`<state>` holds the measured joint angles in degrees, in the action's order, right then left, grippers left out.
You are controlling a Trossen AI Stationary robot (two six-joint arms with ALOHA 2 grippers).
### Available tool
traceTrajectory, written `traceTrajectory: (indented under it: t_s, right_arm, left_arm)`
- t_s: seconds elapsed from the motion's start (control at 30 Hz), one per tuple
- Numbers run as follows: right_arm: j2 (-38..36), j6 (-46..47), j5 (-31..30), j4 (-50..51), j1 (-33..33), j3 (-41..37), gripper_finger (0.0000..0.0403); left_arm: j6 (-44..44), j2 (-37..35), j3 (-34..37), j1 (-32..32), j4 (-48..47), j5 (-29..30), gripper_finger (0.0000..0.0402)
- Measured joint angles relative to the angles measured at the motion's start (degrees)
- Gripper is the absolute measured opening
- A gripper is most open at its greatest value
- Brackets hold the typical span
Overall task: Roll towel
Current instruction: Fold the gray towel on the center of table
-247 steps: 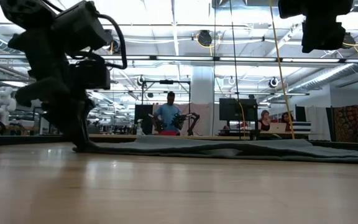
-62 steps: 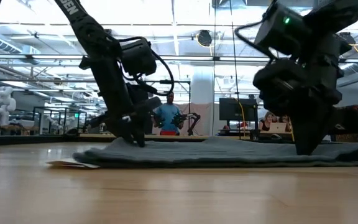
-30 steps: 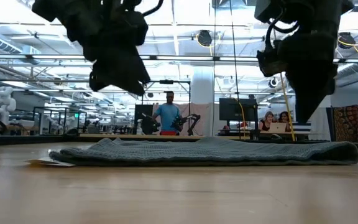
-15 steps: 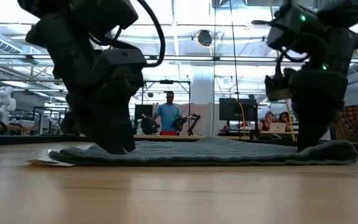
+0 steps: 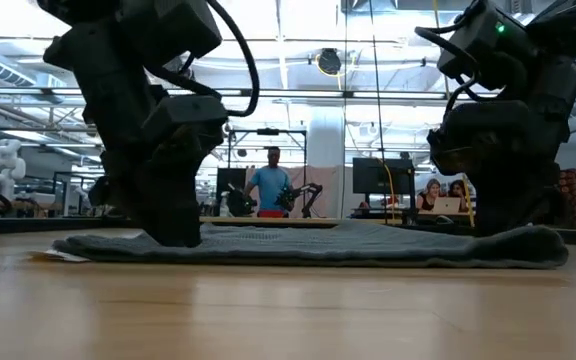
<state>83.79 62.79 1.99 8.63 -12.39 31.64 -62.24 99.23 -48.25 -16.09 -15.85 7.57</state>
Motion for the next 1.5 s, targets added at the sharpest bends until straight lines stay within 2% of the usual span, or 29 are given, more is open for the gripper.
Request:
traceTrajectory:
  t_s: [0.17,0.3,0.47,0.6,0.73,0.87,1.07,1.2,1.5]
  right_arm:
    - [-0.68,5.19,1.42,-4.55,-0.33,-0.07,0.0004]
    - [-4.98,4.05,0.95,-8.55,-0.91,1.91,0.0004]
    - [-11.67,-3.95,3.78,-5.32,-2.64,5.90,0.0004]
    - [-14.99,-12.68,4.53,1.01,-8.02,8.31,0.0004]
    - [-14.99,-21.28,3.95,5.49,-13.45,8.61,0.0004]
    - [-12.36,-32.92,3.77,5.54,-16.00,8.61,0.0004]
    - [-6.28,-38.63,2.48,2.70,-16.21,8.61,0.0008]
    - [-3.22,-42.55,2.63,-1.81,-17.10,8.66,0.0048]
    - [-2.12,-52.61,-3.58,1.21,-18.11,8.68,0.0225]
  left_arm:
    - [3.20,-2.44,0.28,0.69,-3.49,-2.21,0.0147]
    - [5.44,-7.29,0.46,0.61,-4.83,-5.53,0.0147]
    - [6.08,-15.79,0.37,-0.37,-6.91,-7.59,0.0148]
    - [7.76,-22.99,0.33,-3.30,-6.98,-7.74,0.0148]
    - [12.30,-27.77,0.26,-7.26,-7.21,-7.47,0.0148]
    - [19.83,-28.29,0.26,-10.85,-9.12,-7.24,0.0148]
    - [35.14,-25.57,0.26,-14.16,-9.18,-4.82,0.0159]
    - [38.87,-22.37,0.26,-13.91,-8.66,-3.65,0.0189]
    - [35.29,-19.47,0.26,-15.64,-8.70,-4.05,0.0278]
